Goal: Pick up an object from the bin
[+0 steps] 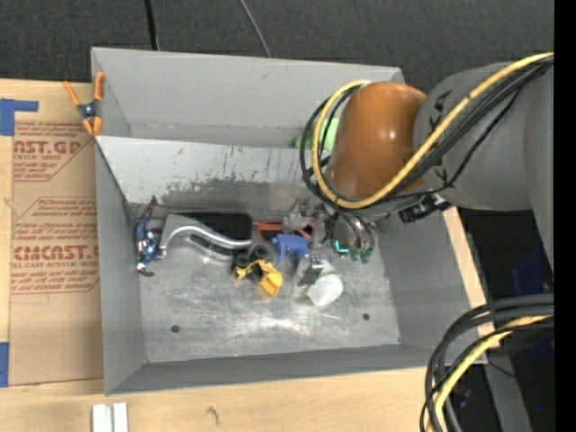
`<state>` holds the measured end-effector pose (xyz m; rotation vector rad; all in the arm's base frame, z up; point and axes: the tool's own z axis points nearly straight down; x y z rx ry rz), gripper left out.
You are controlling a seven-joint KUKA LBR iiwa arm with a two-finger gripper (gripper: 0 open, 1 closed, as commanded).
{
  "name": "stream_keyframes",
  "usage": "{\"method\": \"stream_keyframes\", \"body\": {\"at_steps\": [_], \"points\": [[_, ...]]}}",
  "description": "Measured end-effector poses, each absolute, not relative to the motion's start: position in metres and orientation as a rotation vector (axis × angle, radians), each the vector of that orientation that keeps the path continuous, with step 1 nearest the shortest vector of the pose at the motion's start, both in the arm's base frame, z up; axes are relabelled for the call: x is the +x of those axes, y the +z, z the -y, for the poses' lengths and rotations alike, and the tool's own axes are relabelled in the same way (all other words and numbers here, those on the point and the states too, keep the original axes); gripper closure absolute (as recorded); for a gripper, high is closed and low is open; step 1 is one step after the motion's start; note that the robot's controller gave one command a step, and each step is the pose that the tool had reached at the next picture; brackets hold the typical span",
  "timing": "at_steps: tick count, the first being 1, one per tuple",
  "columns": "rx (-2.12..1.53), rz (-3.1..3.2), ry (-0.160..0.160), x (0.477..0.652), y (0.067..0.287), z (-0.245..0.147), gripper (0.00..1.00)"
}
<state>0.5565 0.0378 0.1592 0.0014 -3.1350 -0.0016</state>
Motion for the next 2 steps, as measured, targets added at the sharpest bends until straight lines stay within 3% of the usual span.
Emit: {"method": "stream_keyframes", "body": {"at_steps": [2], "points": [[-0.104, 3.144, -0.002, 0.5576, 0.1567, -0.0398, 0.0]]}}
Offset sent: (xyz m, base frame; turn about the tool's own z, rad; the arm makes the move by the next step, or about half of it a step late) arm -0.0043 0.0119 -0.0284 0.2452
